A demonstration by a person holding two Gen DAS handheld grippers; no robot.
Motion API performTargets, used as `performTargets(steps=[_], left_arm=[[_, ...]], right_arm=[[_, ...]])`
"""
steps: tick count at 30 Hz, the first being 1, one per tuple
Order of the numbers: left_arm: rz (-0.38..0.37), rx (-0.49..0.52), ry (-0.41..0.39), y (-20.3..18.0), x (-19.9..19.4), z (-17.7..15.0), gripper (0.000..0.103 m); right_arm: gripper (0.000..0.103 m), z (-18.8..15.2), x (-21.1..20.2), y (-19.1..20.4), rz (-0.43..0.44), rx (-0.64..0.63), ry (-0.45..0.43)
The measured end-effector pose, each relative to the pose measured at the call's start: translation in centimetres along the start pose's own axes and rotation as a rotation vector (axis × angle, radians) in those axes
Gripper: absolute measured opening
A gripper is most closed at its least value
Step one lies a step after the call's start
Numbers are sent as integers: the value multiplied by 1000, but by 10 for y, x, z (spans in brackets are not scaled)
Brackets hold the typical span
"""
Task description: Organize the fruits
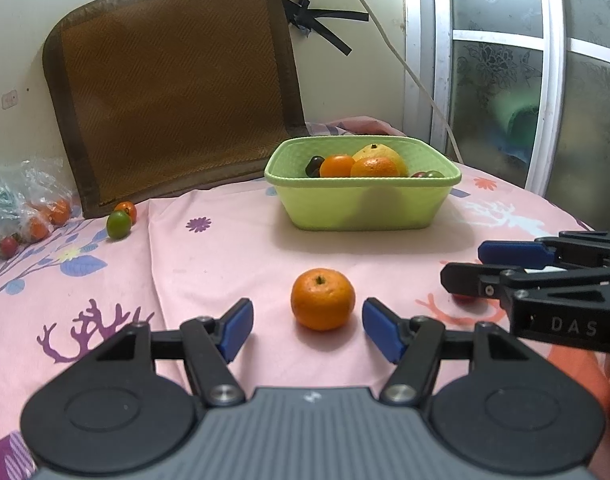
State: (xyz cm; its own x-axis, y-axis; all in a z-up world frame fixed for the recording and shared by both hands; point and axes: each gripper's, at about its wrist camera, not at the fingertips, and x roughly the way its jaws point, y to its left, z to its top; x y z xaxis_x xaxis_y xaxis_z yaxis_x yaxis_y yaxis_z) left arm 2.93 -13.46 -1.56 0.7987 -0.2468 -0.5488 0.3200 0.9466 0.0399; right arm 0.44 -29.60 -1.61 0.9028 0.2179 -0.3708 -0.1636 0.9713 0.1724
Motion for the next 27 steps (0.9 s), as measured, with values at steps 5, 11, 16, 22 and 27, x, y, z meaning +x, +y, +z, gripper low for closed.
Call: performTargets(steps=[5,11,16,22,27], left_arm=[[1,0,-1,0,-1,0,63],[1,-1,-2,0,0,0,63],[2,0,-2,0,0,0,63],[2,0,-2,0,0,0,63],[2,1,-2,0,0,0,63]], right_arm=[[47,0,-1,-2,9,10,-6],[47,-1,-1,-4,15,20,-11],[47,-1,-1,-5,17,23,-12],[47,-1,-2,-5,17,25,-13],[47,-1,-1,-5,18,24,-12]])
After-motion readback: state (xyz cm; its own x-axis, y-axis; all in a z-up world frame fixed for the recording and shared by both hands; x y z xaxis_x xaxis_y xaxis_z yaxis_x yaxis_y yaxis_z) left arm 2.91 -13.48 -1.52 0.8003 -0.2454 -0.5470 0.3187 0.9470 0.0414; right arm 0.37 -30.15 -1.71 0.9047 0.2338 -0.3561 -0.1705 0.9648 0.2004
